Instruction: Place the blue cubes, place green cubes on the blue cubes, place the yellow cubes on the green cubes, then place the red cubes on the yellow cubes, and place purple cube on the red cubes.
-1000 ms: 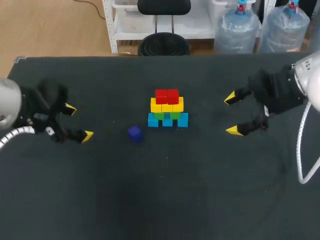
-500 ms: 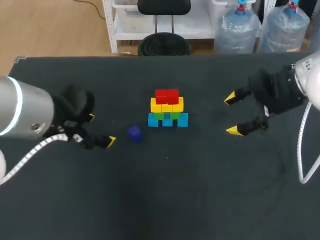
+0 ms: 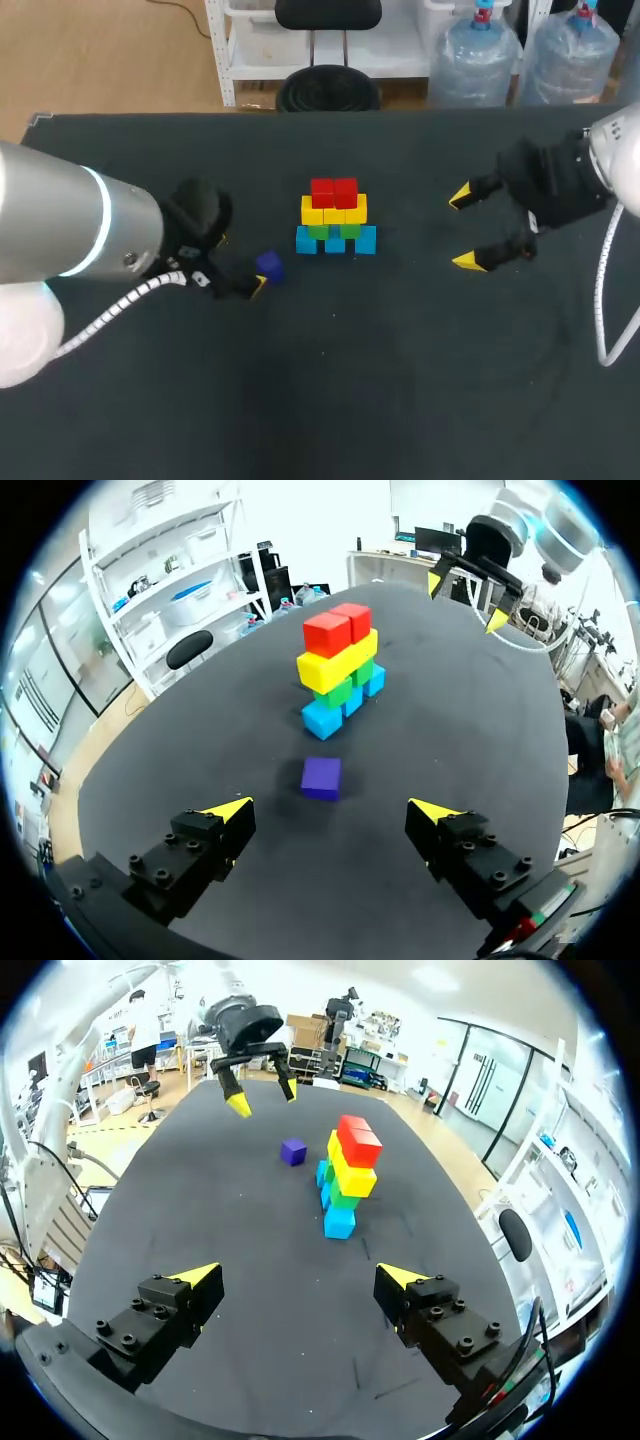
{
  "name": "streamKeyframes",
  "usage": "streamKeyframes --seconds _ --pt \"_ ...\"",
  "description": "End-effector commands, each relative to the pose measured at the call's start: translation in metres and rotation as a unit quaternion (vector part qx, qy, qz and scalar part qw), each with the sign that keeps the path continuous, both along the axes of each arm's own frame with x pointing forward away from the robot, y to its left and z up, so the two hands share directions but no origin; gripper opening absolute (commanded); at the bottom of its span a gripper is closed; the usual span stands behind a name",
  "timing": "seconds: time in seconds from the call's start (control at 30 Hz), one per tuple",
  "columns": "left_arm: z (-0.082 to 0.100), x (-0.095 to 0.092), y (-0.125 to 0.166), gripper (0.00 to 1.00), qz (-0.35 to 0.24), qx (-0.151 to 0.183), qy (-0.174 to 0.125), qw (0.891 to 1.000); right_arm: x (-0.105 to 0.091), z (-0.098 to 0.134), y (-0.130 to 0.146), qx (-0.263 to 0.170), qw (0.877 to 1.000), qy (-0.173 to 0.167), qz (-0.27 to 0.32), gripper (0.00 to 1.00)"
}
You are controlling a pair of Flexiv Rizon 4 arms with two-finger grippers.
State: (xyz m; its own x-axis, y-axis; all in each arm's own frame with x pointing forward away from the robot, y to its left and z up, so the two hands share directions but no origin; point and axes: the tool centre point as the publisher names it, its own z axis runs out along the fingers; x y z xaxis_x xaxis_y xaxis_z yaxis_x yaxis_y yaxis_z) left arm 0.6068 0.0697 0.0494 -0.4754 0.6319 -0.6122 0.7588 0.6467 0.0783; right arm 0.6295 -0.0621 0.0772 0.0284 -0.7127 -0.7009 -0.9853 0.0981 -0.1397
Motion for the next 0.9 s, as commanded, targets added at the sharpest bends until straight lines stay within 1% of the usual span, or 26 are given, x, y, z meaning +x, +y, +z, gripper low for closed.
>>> streamKeyframes --seconds 0.03,0.1,0.2,0.27,0.4,0.57,0.9 --pt "-0.018 0.008 -0.009 1.0 -0.012 -0.005 0.004 1.0 0.001 -0.001 0.0 0.002 1.0 0.0 0.001 1.0" --pt "-0.022 0.01 -0.012 1.0 -0.02 -0.01 0.013 1.0 0.001 -0.001 0.0 0.002 1.0 0.0 0.001 1.0" --pt "-0.027 0.012 -0.015 1.0 -0.028 -0.006 0.018 0.999 0.001 -0.001 0.0 0.002 1.0 0.0 0.001 1.0" --pt "-0.03 0.015 -0.016 1.0 -0.033 -0.013 0.029 0.999 0.001 -0.001 0.0 0.002 1.0 0.0 0.001 1.0" --pt "-0.034 0.021 -0.017 1.0 -0.035 -0.016 0.036 0.999 0.001 -0.001 0.0 0.002 1.0 0.0 0.001 1.0" --pt "-0.039 0.027 -0.018 1.0 -0.035 -0.018 0.042 0.998 0.001 -0.001 0.0 0.002 1.0 0.0 0.001 1.0" --pt "-0.045 0.031 -0.023 1.0 -0.045 -0.017 0.049 0.998 0.001 -0.001 0.0 0.002 1.0 0.0 0.001 1.0"
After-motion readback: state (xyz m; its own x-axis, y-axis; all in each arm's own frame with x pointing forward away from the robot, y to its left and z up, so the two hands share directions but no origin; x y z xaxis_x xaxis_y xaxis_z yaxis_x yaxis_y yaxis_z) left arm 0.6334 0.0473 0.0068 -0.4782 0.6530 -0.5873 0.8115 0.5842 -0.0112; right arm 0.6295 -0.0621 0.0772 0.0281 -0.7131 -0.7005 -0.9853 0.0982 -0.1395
